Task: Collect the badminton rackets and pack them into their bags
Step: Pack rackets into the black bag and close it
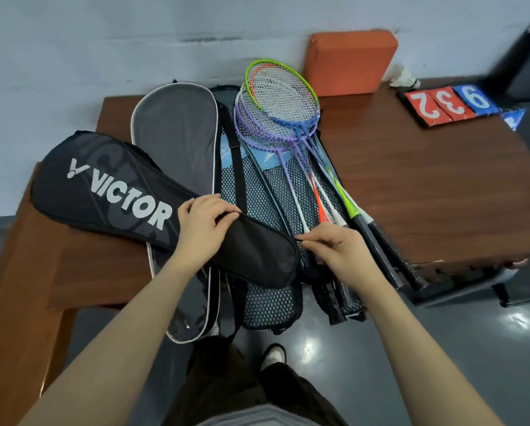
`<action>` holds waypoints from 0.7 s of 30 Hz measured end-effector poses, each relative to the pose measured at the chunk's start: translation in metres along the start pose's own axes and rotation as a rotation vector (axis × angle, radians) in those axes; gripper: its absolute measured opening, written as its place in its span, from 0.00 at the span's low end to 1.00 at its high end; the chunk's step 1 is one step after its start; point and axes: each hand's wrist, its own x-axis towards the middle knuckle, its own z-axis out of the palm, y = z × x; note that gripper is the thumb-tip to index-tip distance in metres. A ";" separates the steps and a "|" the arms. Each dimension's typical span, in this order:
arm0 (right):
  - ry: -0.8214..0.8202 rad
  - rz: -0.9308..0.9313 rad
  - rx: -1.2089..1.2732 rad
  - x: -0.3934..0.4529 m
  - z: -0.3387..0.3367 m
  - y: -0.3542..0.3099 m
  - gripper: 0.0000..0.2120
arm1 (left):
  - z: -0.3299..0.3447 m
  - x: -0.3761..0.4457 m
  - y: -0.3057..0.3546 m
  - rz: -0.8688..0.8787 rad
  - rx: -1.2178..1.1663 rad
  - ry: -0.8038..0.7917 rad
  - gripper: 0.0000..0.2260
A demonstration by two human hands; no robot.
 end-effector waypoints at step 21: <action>-0.318 0.009 -0.631 0.039 0.063 0.015 0.20 | 0.025 -0.030 -0.035 -0.243 0.191 -0.123 0.15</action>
